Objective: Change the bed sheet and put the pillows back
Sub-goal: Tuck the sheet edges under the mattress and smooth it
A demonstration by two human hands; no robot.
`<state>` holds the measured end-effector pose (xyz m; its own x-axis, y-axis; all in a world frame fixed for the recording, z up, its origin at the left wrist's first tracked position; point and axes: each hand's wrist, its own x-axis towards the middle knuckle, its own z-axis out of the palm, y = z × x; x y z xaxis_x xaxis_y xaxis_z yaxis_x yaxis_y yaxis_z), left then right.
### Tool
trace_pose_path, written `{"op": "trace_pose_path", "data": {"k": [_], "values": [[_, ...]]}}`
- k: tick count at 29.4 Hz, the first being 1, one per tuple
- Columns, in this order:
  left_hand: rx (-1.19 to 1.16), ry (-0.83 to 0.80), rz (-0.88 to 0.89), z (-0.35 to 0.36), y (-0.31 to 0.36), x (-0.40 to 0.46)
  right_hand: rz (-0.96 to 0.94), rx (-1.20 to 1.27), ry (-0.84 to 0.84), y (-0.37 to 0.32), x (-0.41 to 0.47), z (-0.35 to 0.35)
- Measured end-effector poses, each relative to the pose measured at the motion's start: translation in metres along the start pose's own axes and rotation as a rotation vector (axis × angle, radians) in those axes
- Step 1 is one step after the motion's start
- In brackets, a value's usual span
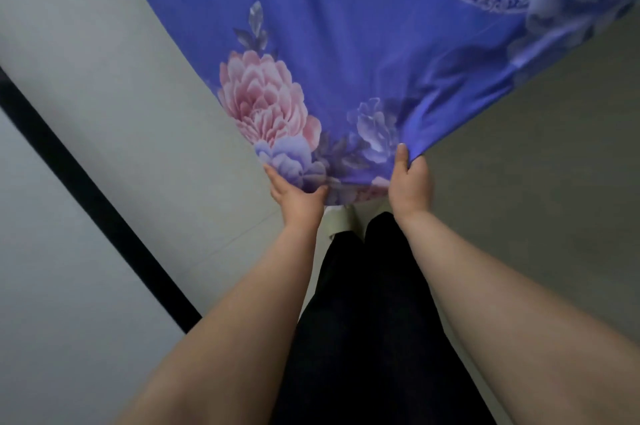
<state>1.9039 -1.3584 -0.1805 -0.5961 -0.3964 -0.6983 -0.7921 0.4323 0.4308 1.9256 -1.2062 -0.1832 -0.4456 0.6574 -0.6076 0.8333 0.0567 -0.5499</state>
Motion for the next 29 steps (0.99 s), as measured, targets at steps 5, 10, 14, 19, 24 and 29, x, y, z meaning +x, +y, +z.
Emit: {"op": "trace_pose_path", "data": {"k": [5, 10, 14, 19, 24, 29], "values": [[-0.121, -0.196, -0.048, -0.002, -0.036, 0.015, -0.06, 0.079, 0.155, 0.029, -0.008, -0.004], [-0.235, -0.235, -0.109, -0.004, -0.05, 0.024, 0.436, 0.746, -0.07, 0.024, 0.018, 0.011], [-0.198, -0.229, -0.112, -0.004, -0.063, 0.026, 0.57, 0.969, -0.325, 0.028, 0.022, 0.011], [-0.025, -0.165, 0.004, -0.009, -0.084, 0.026, 0.546, 0.658, -0.203, 0.074, 0.009, 0.01], [0.08, -0.123, -0.038, -0.018, -0.101, 0.032, 0.897, 0.285, -0.14, 0.12, -0.008, 0.006], [0.197, -0.108, -0.138, -0.018, -0.095, 0.039, 0.644, 0.506, 0.001, 0.047, -0.033, 0.054]]}}
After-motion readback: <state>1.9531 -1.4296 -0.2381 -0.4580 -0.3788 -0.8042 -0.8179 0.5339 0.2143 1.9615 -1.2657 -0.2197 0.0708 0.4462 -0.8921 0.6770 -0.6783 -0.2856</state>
